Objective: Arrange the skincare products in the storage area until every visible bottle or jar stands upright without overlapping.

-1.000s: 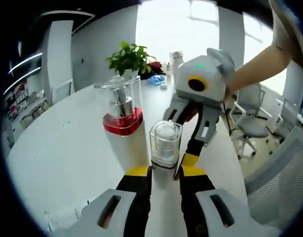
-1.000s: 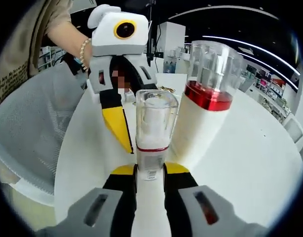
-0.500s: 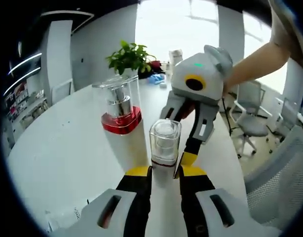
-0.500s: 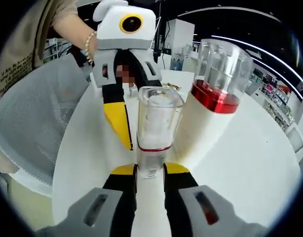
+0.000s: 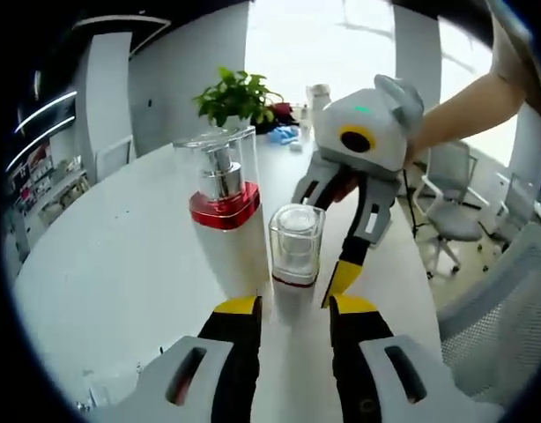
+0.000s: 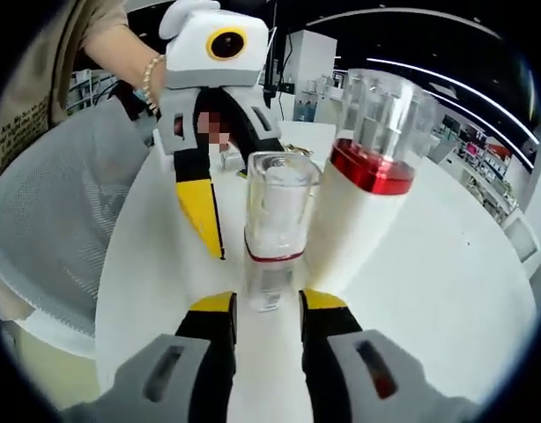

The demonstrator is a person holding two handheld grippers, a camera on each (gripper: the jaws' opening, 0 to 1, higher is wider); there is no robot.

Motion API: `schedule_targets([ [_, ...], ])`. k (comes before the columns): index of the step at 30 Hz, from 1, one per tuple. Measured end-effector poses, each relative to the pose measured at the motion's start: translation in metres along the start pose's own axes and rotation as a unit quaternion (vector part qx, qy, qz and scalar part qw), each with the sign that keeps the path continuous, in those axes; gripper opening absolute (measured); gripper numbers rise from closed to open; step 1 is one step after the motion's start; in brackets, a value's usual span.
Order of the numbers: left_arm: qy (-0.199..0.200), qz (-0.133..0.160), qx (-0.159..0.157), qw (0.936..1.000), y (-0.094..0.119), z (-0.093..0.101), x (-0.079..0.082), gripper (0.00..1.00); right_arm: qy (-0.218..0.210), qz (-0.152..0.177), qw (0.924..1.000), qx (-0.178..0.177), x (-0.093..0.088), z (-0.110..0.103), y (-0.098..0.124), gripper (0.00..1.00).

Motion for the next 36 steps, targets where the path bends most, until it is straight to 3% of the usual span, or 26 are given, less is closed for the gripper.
schedule_targets([
  [8, 0.018, 0.001, 0.011, 0.9998, 0.022, 0.007, 0.002, 0.40, -0.032, 0.004, 0.9985, -0.043, 0.010, -0.002, 0.013, 0.37],
  [17, 0.049, 0.006, 0.039, 0.9980, 0.055, 0.016, -0.005, 0.61, -0.070, 0.011, 0.9938, -0.085, 0.028, -0.022, 0.028, 0.50],
  [25, 0.082, 0.021, 0.063, 0.9944, 0.090, 0.029, -0.013, 0.76, -0.133, 0.032, 0.9809, -0.138, 0.047, -0.041, 0.043, 0.60],
  [36, 0.119, 0.034, 0.094, 0.9879, 0.142, 0.047, -0.025, 0.92, -0.182, 0.060, 0.9653, -0.178, 0.078, -0.066, 0.053, 0.81],
])
Point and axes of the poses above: the point that each gripper's makers call its tool centre point, and the gripper's own axes: y roughly backward along the fingers, z roughly to its right, x roughly out of its top, the point moved 3 cm from there along y, roughly backward along the fingers, and after that the axes turned 4 degrees about -x, right-handed, at the moved point
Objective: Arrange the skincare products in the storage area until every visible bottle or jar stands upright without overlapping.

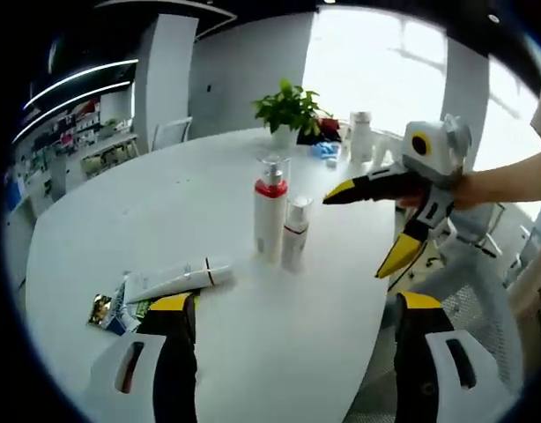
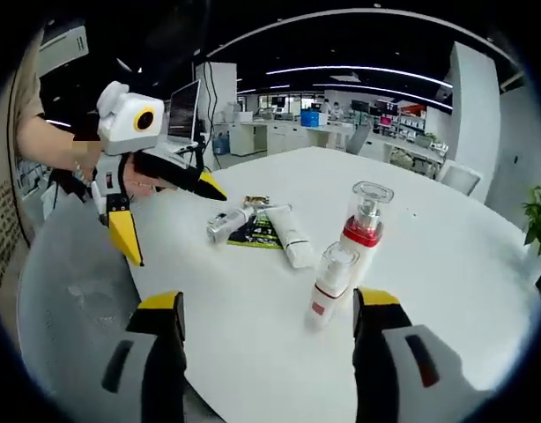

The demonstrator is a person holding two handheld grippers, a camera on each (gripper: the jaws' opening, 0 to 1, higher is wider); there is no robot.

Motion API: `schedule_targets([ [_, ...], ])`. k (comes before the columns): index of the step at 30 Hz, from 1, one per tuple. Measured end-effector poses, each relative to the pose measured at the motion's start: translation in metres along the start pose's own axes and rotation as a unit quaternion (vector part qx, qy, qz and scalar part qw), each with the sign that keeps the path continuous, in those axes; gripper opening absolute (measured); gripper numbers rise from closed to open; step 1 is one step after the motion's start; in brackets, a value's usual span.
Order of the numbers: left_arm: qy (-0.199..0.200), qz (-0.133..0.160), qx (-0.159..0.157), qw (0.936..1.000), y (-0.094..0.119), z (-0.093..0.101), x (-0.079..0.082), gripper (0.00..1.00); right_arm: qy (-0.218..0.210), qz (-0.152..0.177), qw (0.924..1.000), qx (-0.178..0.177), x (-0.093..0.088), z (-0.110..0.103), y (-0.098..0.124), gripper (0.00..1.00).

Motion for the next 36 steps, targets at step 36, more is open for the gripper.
schedule_targets([
  [36, 0.129, 0.038, 0.128, 0.9827, 0.128, -0.018, -0.082, 0.97, -0.102, 0.023, 0.9932, -0.051, 0.003, -0.052, 0.011, 1.00],
])
Point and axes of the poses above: the point that each gripper's makers call its tool centre point, and the gripper's own axes: y roughly backward along the fingers, z roughly to its right, x roughly out of its top, the point moved 3 cm from there along y, roughly backward along the fingers, and after that the axes turned 4 degrees about -x, right-handed, at the moved point
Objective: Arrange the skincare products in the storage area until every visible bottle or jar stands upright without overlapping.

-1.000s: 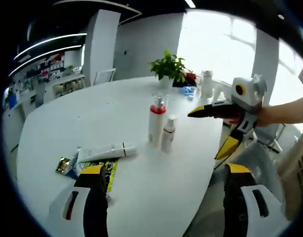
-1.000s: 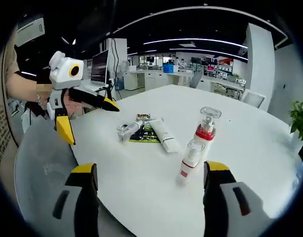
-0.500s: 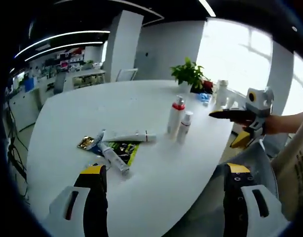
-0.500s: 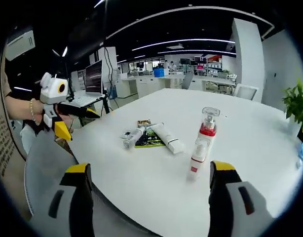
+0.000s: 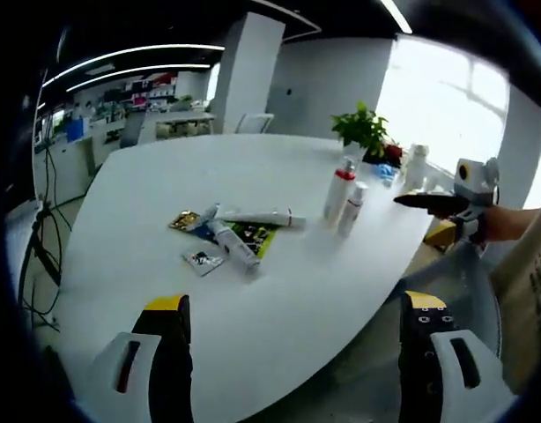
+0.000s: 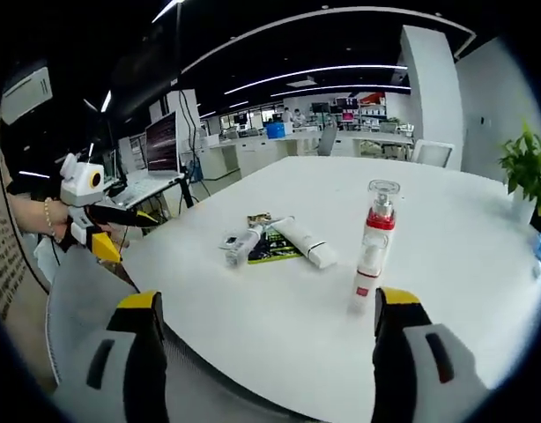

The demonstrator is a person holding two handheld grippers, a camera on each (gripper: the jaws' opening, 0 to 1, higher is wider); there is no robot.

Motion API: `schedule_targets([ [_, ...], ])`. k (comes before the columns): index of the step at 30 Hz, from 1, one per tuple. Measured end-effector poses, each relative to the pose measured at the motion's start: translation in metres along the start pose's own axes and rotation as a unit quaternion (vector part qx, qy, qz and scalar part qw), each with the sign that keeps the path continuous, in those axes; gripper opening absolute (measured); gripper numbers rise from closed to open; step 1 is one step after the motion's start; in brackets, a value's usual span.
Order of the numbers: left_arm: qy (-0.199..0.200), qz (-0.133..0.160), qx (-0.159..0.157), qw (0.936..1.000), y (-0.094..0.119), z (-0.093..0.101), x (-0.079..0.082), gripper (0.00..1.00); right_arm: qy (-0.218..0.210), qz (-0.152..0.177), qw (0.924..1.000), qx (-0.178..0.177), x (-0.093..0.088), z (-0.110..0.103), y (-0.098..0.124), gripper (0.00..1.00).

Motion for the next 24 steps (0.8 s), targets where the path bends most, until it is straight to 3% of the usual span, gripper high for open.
schedule_targets([
  [5, 0.010, -0.006, 0.002, 0.9999, 0.000, -0.002, -0.009, 0.97, 0.009, -0.010, 0.9999, 0.000, -0.002, -0.001, -0.002, 1.00],
  [11, 0.016, -0.003, 0.000, 0.9999, -0.003, -0.005, -0.007, 0.95, 0.016, -0.020, 0.9997, 0.002, 0.002, -0.001, -0.006, 1.00],
  [17, 0.019, 0.000, -0.003, 0.9998, -0.004, -0.006, -0.007, 0.96, 0.049, -0.027, 0.9983, 0.017, 0.018, -0.004, -0.020, 1.00],
  [24, 0.028, 0.002, -0.005, 0.9996, -0.006, -0.010, -0.008, 0.97, 0.092, -0.043, 0.9942, 0.036, 0.040, -0.004, -0.051, 0.96],
])
Point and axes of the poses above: the point that each gripper's makers call its tool centre point, and the gripper's own axes: y roughly backward along the fingers, z roughly to its right, x roughly out of its top, the point moved 3 cm from there along y, roughly backward along the fingers, and after that the axes turned 4 degrees about -x, right-handed, at the moved point
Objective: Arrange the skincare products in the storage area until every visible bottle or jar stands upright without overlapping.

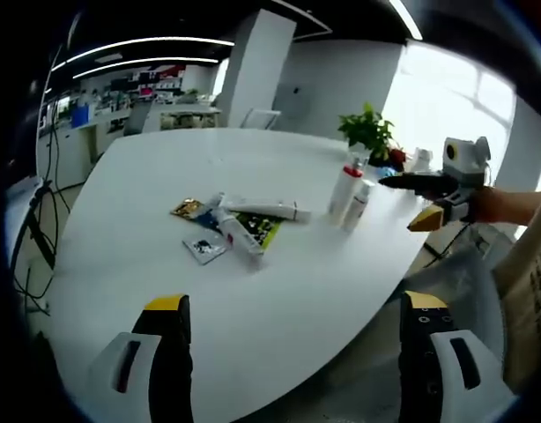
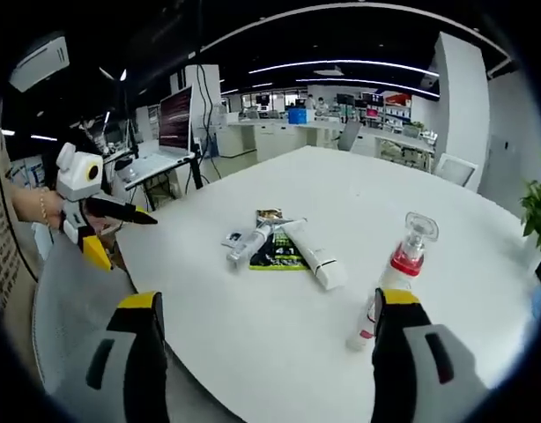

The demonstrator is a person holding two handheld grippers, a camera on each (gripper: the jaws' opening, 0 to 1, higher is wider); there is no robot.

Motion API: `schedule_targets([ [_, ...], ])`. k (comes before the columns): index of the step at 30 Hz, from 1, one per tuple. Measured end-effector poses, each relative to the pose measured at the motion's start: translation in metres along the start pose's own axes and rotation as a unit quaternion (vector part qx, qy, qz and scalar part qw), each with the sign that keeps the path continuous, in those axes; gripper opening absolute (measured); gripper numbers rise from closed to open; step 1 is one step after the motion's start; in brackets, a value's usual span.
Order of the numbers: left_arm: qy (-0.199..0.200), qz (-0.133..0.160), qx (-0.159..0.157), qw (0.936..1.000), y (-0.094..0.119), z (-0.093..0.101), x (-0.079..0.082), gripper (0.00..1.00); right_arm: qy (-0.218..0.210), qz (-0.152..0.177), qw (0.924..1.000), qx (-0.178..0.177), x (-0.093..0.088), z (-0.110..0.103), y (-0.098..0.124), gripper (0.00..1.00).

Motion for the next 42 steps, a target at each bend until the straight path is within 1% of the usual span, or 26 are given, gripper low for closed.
schedule_targets([
  [1, 0.000, -0.001, -0.001, 1.0000, 0.000, 0.000, 0.000, 0.97, 0.009, -0.011, 0.9999, 0.008, 0.003, 0.000, -0.006, 0.93],
  [3, -0.001, -0.002, -0.002, 1.0000, -0.002, -0.001, -0.001, 0.97, 0.022, -0.039, 0.9989, 0.017, 0.005, 0.001, -0.017, 0.92],
  [5, -0.001, -0.006, -0.004, 1.0000, -0.003, -0.001, -0.002, 0.97, 0.034, -0.038, 0.9985, 0.019, 0.011, 0.004, -0.027, 0.95],
  [6, -0.002, -0.008, -0.004, 1.0000, -0.004, -0.002, -0.003, 0.97, 0.041, -0.039, 0.9982, 0.022, 0.015, 0.005, -0.033, 0.94],
  [9, 0.002, -0.008, -0.005, 1.0000, -0.005, -0.004, -0.003, 0.97, 0.045, -0.046, 0.9975, 0.030, 0.021, 0.011, -0.049, 0.93],
  [12, 0.011, -0.005, -0.003, 0.9999, -0.005, -0.007, -0.002, 0.97, 0.057, -0.057, 0.9962, 0.035, 0.024, 0.017, -0.065, 0.93],
  [15, 0.016, -0.007, -0.002, 0.9999, -0.006, -0.011, -0.003, 0.97, 0.064, -0.079, 0.9940, 0.041, 0.023, 0.021, -0.082, 0.93],
  [18, 0.022, -0.007, -0.001, 0.9997, -0.006, -0.014, -0.004, 0.97, 0.065, -0.083, 0.9931, 0.051, 0.024, 0.020, -0.095, 0.92],
  [20, 0.023, -0.008, 0.000, 0.9997, -0.007, -0.015, -0.004, 0.97, 0.076, -0.096, 0.9910, 0.055, 0.022, 0.020, -0.105, 0.90],
  [23, 0.026, -0.013, 0.000, 0.9996, -0.009, -0.019, -0.006, 0.97, 0.080, -0.112, 0.9888, 0.057, 0.018, 0.025, -0.124, 0.87],
  [25, 0.028, -0.016, 0.000, 0.9995, -0.009, -0.021, -0.007, 0.97, 0.095, -0.129, 0.9856, 0.056, 0.014, 0.029, -0.133, 0.83],
  [30, 0.036, -0.014, 0.003, 0.9993, -0.010, -0.028, -0.005, 0.97, 0.101, -0.144, 0.9822, 0.067, 0.010, 0.034, -0.156, 0.76],
  [32, 0.038, -0.013, 0.005, 0.9992, -0.011, -0.031, -0.004, 0.96, 0.103, -0.154, 0.9802, 0.068, 0.009, 0.035, -0.161, 0.74],
  [35, 0.040, -0.014, 0.007, 0.9991, -0.013, -0.035, -0.003, 0.96, 0.112, -0.171, 0.9766, 0.065, 0.003, 0.040, -0.173, 0.71],
  [38, 0.043, -0.013, 0.008, 0.9990, -0.014, -0.037, -0.002, 0.96, 0.114, -0.188, 0.9738, 0.057, -0.002, 0.047, -0.186, 0.62],
  [41, 0.046, -0.011, 0.010, 0.9988, -0.015, -0.040, -0.001, 0.96, 0.124, -0.194, 0.9717, 0.054, -0.005, 0.052, -0.196, 0.59],
  [42, 0.047, -0.011, 0.010, 0.9988, -0.016, -0.041, 0.000, 0.96, 0.134, -0.197, 0.9699, 0.052, -0.007, 0.054, -0.201, 0.57],
])
Point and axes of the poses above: the point that each gripper's makers call its tool centre point, and the gripper's own axes: y roughly backward along the fingers, z roughly to its right, x roughly out of its top, the point moved 3 cm from there along y, roughly backward along the fingers, and after that the axes turned 4 degrees about -x, right-handed, at the moved point
